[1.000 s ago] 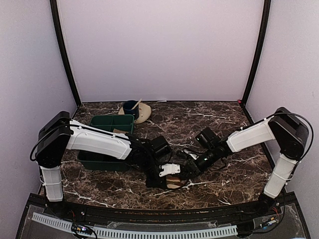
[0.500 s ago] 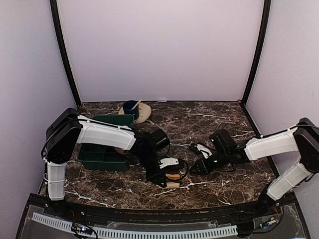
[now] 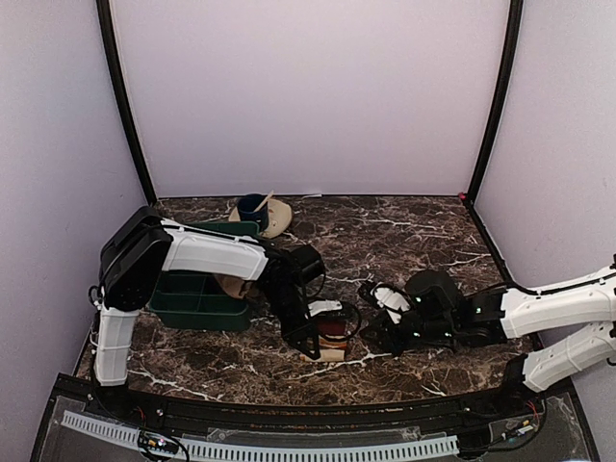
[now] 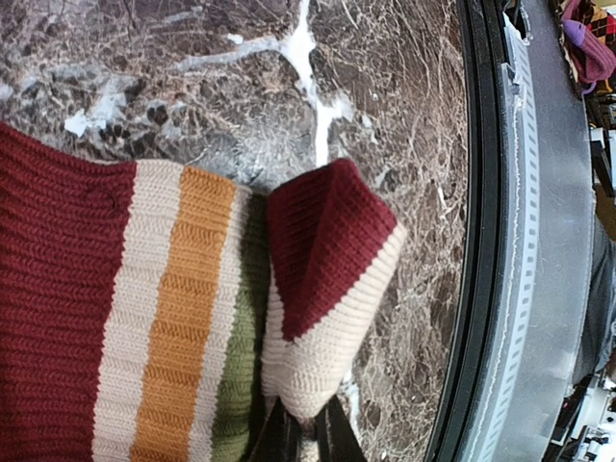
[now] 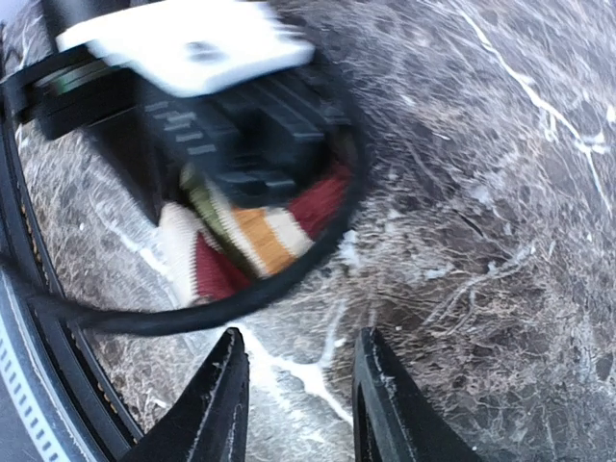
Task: Roll the socks
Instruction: Roll the sock at the center of the board.
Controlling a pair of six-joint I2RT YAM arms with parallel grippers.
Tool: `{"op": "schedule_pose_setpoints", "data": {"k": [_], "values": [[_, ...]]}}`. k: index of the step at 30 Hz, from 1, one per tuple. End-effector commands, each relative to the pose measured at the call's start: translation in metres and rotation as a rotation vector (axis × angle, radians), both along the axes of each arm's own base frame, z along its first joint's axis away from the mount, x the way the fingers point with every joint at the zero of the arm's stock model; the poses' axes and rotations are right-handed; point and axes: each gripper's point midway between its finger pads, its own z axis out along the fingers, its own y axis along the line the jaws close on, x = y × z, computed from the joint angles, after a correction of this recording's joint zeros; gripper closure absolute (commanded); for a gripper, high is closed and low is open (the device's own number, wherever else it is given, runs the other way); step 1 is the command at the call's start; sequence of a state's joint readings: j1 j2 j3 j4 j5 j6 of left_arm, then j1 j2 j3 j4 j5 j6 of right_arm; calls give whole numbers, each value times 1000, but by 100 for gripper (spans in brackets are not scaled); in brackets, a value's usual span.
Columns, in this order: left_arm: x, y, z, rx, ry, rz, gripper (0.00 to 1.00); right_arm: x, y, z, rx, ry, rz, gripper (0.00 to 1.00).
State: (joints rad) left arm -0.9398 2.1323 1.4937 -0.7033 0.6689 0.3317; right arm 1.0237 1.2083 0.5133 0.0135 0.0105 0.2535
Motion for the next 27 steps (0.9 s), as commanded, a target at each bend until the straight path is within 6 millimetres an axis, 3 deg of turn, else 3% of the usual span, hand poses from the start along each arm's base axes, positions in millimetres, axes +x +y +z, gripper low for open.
{"op": "schedule_pose_setpoints", "data": {"k": [1,13,27], "values": [[-4,8,-5,51,63,6,100,-7,4,5,-56,-126,17,65],[0,6,-2,27,142,22,100,-53,48,0,-205,-293,221,65],[-1,5,-4,23,190,24,100,-49,69,-19,-342,-425,301,60]]}}
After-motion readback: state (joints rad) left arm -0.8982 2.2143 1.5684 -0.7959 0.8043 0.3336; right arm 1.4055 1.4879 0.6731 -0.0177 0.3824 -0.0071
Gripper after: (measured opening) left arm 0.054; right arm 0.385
